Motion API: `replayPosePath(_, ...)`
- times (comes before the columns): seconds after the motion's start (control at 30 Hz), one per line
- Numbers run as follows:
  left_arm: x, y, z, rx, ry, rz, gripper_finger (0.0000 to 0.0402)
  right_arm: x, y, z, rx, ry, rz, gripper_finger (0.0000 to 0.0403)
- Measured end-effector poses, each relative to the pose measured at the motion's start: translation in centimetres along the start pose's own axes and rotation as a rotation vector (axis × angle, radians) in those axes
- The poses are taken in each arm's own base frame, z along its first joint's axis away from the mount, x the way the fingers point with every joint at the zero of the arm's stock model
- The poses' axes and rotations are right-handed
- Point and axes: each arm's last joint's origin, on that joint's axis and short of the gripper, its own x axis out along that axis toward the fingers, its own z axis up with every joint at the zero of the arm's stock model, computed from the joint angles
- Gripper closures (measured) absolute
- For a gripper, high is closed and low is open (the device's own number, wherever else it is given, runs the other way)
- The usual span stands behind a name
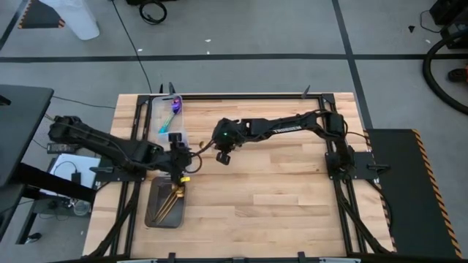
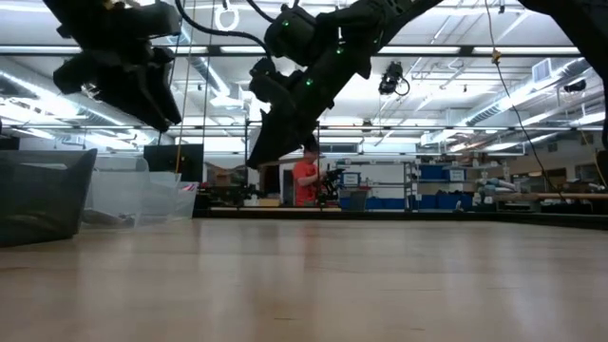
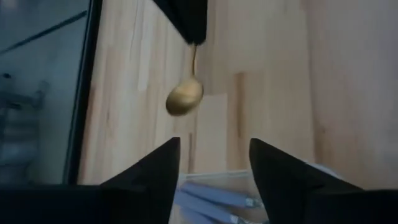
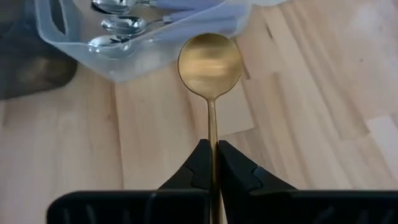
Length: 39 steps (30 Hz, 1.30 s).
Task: Sort silverware by color (type)
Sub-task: Put the gold spoon into the black bin
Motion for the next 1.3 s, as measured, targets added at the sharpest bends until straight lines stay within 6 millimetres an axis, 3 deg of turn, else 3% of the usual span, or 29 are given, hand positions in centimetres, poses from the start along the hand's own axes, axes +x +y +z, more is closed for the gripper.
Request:
replayPosePath(0.17,0.2,-0.7,0.2,0.097,-0.002,0.047,0.0184,-1.5,-0.5,0.9,0.036,-0.042,0.01,0.0383)
replayPosePath(0.43,-0.6,-1.3,-0.1,0.156,-0.016,0.142,0.0206,-4.8,-1.1,2.2,0.02,-0.062,0.151,0.0383)
replayPosePath(0.57,-0.7,-2.0,0.5,0.245,-0.065,0.19,0.0211,-4.9,-0.9,2.3,0.055,-0.052,0.283,0.0383)
replayPosePath(0.73,-0.4,-2.8,2.1,0.31,-0.157,0.228,0.0211,-4.9,-1.3,2.9,0.226,-0.071,0.393,0.0383)
replayPosePath(0.9,0.9,-3.2,3.5,0.369,-0.168,0.345,0.0212,-5.0,-1.2,3.5,0.297,-0.109,0.423,0.0383)
replayPosePath(1.17,2.9,-2.9,3.8,0.406,-0.077,0.478,0.0214,-5.0,-1.2,3.6,0.334,-0.116,0.422,0.0383)
replayPosePath(1.3,3.2,-2.6,3.8,0.376,-0.071,0.483,0.0243,-5.0,-1.2,3.6,0.335,-0.126,0.39,0.0383)
